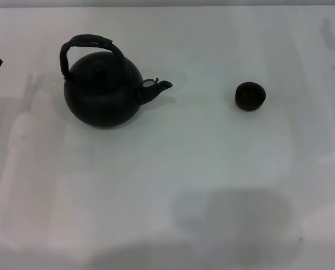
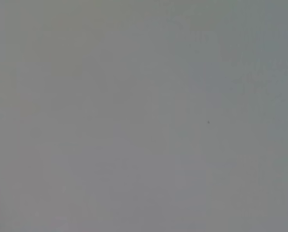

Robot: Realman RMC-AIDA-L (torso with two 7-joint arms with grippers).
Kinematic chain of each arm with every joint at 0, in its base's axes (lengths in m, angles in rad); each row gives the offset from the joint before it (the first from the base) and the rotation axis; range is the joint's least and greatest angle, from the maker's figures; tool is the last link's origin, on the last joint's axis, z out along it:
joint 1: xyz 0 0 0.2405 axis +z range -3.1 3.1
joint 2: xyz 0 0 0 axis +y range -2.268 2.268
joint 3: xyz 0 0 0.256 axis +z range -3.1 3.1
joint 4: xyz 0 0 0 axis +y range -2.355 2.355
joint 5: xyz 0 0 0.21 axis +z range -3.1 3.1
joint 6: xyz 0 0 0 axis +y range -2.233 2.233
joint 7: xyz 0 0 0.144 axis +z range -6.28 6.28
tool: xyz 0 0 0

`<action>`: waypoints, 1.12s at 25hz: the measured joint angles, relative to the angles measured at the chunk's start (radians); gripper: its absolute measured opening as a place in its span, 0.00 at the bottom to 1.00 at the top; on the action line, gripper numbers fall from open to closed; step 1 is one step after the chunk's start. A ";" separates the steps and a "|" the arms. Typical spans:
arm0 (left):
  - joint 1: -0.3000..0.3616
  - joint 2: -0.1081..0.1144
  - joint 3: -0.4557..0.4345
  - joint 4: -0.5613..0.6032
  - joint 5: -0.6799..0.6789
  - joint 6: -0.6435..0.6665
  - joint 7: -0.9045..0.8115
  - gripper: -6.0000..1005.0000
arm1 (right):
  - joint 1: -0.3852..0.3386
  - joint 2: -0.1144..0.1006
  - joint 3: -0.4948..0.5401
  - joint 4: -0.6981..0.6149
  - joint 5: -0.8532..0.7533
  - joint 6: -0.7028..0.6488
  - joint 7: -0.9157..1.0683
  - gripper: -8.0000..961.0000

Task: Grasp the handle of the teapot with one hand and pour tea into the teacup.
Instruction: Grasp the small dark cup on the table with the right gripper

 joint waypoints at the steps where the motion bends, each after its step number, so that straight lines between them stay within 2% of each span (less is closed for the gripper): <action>1: 0.000 0.000 0.000 0.000 -0.001 0.000 0.000 0.83 | -0.017 0.000 -0.001 0.002 -0.026 -0.029 0.018 0.88; 7: 0.000 0.000 -0.001 0.000 -0.004 0.004 0.000 0.83 | -0.056 -0.004 -0.001 0.000 -0.079 -0.047 0.082 0.88; 14: -0.003 -0.002 -0.001 0.000 -0.005 0.005 0.000 0.83 | -0.046 -0.009 -0.030 -0.031 -0.107 -0.007 0.135 0.88; 18: -0.007 -0.001 -0.001 0.000 -0.005 0.007 0.000 0.83 | -0.040 -0.014 -0.188 -0.174 -0.256 0.051 0.424 0.88; 20: -0.009 -0.001 -0.001 0.000 -0.004 0.008 0.000 0.83 | -0.041 -0.022 -0.334 -0.293 -0.354 0.105 0.641 0.88; 22: -0.010 0.000 -0.001 0.000 -0.004 0.008 0.000 0.83 | -0.039 -0.044 -0.487 -0.411 -0.456 0.155 0.849 0.88; 24: -0.012 0.001 -0.001 0.000 -0.004 0.008 0.000 0.83 | -0.025 -0.079 -0.615 -0.503 -0.561 0.180 1.036 0.88; 26: -0.014 0.001 -0.001 0.001 -0.005 0.008 0.000 0.83 | 0.010 -0.114 -0.681 -0.548 -0.668 0.170 1.202 0.88; 28: -0.015 0.001 -0.001 0.005 -0.005 0.008 0.000 0.83 | 0.065 -0.144 -0.701 -0.550 -0.791 0.114 1.340 0.88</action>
